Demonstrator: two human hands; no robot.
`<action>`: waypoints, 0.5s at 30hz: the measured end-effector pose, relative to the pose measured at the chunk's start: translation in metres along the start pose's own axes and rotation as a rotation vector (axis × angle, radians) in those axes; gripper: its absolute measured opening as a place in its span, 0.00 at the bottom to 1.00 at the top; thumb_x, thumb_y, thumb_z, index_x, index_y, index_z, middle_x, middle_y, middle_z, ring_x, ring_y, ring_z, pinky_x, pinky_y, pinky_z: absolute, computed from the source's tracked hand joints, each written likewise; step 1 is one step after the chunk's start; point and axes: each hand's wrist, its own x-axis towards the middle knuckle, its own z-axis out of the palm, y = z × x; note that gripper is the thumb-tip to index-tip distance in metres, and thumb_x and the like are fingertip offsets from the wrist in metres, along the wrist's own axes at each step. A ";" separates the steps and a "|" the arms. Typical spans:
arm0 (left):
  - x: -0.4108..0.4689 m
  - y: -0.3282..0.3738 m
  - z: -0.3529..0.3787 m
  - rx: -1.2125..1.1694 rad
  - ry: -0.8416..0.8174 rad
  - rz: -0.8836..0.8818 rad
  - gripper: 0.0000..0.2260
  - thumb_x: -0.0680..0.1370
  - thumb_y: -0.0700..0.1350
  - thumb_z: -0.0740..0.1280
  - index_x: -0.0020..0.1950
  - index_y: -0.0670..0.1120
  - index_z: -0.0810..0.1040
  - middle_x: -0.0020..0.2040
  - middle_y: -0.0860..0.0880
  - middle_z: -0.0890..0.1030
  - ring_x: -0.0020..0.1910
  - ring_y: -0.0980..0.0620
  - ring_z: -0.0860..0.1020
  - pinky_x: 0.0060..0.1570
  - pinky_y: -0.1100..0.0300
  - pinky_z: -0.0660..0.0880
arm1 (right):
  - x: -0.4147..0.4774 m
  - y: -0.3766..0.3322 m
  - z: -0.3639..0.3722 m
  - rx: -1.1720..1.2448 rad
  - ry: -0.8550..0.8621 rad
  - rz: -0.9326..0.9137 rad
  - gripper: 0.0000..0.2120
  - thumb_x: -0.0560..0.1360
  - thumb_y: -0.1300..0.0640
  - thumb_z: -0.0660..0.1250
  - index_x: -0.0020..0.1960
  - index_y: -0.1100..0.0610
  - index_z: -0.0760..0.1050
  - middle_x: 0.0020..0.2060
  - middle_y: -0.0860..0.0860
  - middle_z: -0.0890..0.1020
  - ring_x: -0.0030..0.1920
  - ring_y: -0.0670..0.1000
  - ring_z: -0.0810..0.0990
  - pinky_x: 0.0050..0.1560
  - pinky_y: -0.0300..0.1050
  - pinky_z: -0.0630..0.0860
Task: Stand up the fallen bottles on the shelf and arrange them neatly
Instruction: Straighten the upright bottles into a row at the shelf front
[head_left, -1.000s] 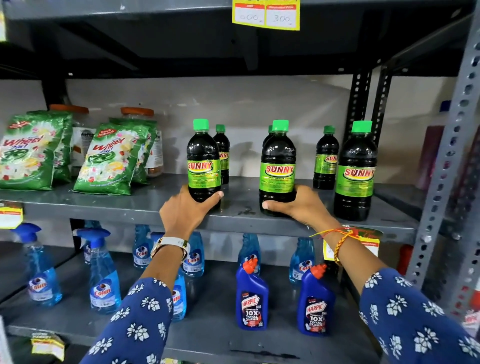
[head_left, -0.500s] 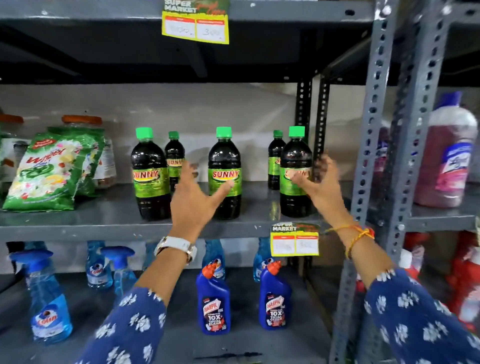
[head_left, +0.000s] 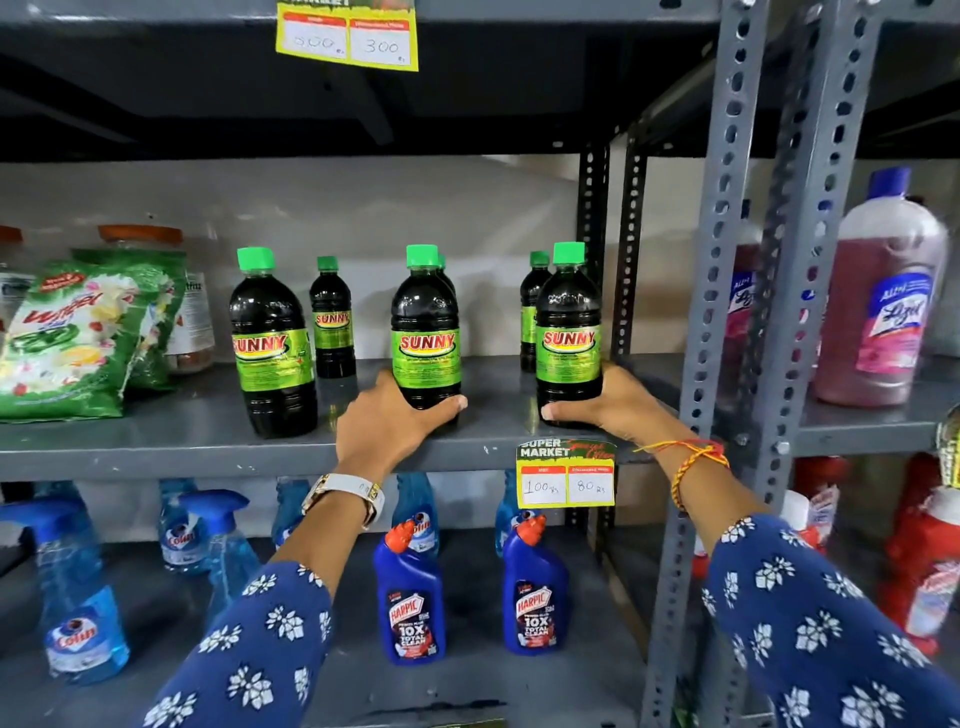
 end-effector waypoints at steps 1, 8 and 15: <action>0.000 0.000 0.000 -0.003 0.003 0.002 0.36 0.65 0.72 0.66 0.59 0.45 0.70 0.52 0.44 0.81 0.51 0.41 0.79 0.45 0.53 0.72 | 0.000 0.000 0.000 -0.005 0.000 0.006 0.21 0.64 0.60 0.77 0.56 0.54 0.77 0.47 0.51 0.83 0.47 0.48 0.80 0.51 0.38 0.74; 0.000 -0.001 0.001 0.011 0.016 0.029 0.35 0.66 0.71 0.65 0.59 0.45 0.69 0.52 0.44 0.81 0.50 0.41 0.79 0.45 0.53 0.73 | -0.002 -0.003 0.000 -0.043 -0.003 0.025 0.23 0.65 0.60 0.77 0.58 0.56 0.77 0.50 0.54 0.83 0.50 0.51 0.80 0.56 0.43 0.73; 0.000 0.000 0.002 0.029 0.030 0.024 0.35 0.66 0.72 0.65 0.59 0.45 0.70 0.51 0.44 0.81 0.50 0.41 0.79 0.45 0.52 0.73 | -0.002 -0.002 -0.001 -0.060 -0.008 0.028 0.22 0.64 0.58 0.77 0.57 0.54 0.77 0.49 0.52 0.83 0.50 0.51 0.80 0.57 0.44 0.73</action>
